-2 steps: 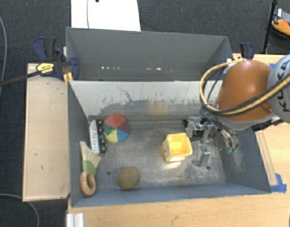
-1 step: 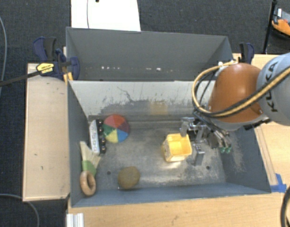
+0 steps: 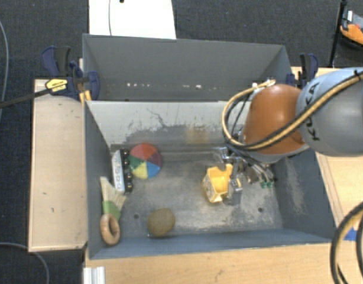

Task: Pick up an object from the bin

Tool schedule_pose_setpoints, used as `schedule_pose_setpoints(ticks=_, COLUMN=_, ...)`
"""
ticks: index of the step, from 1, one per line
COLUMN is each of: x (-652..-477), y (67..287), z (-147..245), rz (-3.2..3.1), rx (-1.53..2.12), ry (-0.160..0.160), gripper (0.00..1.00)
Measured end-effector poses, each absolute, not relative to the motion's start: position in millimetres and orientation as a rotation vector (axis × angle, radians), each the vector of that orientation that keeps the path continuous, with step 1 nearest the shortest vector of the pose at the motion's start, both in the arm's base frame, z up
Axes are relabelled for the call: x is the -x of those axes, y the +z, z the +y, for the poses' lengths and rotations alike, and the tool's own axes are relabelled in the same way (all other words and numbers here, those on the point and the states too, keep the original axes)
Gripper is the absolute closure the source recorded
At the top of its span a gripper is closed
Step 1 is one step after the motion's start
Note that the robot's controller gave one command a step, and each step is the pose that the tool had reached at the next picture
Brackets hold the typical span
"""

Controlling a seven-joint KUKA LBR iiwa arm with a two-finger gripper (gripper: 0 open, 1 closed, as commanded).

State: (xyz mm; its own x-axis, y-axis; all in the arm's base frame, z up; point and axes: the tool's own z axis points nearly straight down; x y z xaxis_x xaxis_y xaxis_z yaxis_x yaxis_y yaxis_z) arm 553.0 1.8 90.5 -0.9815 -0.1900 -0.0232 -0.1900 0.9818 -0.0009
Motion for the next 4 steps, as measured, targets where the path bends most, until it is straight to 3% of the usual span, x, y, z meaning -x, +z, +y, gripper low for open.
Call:
schedule_pose_setpoints(ticks=1, x=-546.5, y=100.3, z=0.1, rz=3.105, rx=0.330, ry=0.005, gripper=1.00)
schedule_pose_setpoints(ticks=4, x=-546.4, y=100.3, z=0.2, rz=3.106, rx=0.325, ry=0.005, gripper=1.00)
